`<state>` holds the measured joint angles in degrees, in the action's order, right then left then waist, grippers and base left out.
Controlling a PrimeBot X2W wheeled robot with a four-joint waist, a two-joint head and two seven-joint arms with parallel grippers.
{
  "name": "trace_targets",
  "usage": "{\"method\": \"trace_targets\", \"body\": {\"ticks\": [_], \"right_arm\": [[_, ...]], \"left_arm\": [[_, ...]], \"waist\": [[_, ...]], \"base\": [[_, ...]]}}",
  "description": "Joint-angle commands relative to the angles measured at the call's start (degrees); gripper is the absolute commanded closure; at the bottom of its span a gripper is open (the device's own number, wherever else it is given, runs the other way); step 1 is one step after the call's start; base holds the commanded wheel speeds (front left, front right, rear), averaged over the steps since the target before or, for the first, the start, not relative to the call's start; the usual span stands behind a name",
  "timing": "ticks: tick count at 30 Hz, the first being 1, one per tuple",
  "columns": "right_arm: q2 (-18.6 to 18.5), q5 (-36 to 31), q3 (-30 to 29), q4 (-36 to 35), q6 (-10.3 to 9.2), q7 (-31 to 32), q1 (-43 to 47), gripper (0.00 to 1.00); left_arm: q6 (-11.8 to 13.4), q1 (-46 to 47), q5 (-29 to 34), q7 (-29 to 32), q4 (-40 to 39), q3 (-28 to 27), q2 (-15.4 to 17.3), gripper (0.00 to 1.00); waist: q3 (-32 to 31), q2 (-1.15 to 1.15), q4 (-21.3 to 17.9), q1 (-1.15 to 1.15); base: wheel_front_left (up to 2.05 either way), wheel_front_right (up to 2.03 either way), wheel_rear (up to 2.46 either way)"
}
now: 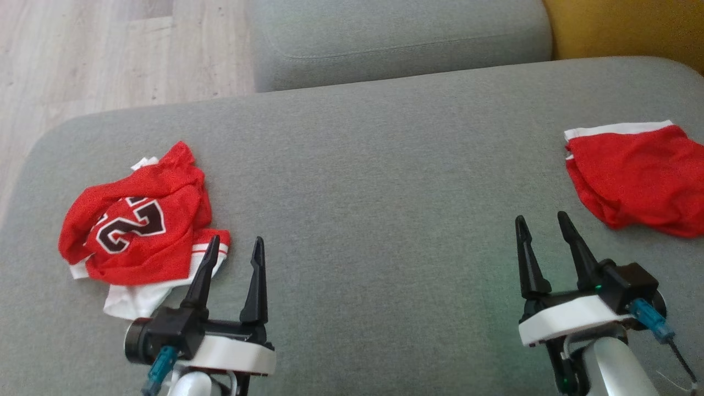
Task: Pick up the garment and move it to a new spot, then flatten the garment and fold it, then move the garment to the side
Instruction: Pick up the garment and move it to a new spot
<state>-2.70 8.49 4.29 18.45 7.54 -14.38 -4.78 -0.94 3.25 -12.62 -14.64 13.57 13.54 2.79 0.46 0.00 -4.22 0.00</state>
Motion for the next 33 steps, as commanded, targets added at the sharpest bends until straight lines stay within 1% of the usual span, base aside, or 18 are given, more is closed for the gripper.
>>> {"method": "trace_targets", "body": {"ticks": [1,4,9,20,24,28,33], "right_arm": [[-0.2,0.3,1.2,-2.3,-0.05,-0.6,-1.8,0.0],[-0.2,0.5,1.9,-2.6,-0.05,-0.6,-1.4,0.0],[-0.2,0.9,4.1,-3.2,-0.05,-0.6,0.1,0.0],[-0.2,3.6,7.5,-2.4,-0.05,-0.6,1.9,0.0],[-0.2,4.2,8.6,-2.1,-0.05,-0.6,2.3,0.0],[-0.2,4.8,9.1,-1.9,-0.05,-0.6,2.3,0.0],[-0.2,5.0,9.6,-1.9,-0.05,-0.6,2.0,0.0]], "left_arm": [[0.4,1.7,0.0,-0.4,-2.1,-1.7,0.1,0.0],[0.4,1.8,0.0,-0.4,-2.0,-1.6,0.1,0.0],[0.4,1.3,0.5,-0.4,-1.7,-1.5,0.1,0.0],[-0.2,-0.6,1.6,-0.4,-0.7,-1.4,0.1,0.0],[-0.4,-1.2,2.1,-0.4,-0.5,-1.3,0.1,0.0],[-0.6,-1.7,2.4,-0.4,-0.5,-1.2,0.1,0.0],[-0.8,-1.9,2.7,-0.4,-0.6,-1.6,0.1,0.0]], "waist": [[-0.1,0.0,0.6,0.0],[-0.2,0.0,2.0,0.0],[-1.1,0.0,6.3,0.0],[-3.2,0.0,17.0,0.0],[-3.8,0.0,20.0,0.0],[-3.9,0.0,21.6,0.0],[-3.8,0.0,21.8,0.0]], "base": [[0.0,0.0,0.0],[0.0,0.0,0.0],[0.0,0.0,0.0],[0.0,0.0,0.0],[0.0,0.0,0.0],[0.0,0.0,0.0],[0.0,0.0,0.0]]}}
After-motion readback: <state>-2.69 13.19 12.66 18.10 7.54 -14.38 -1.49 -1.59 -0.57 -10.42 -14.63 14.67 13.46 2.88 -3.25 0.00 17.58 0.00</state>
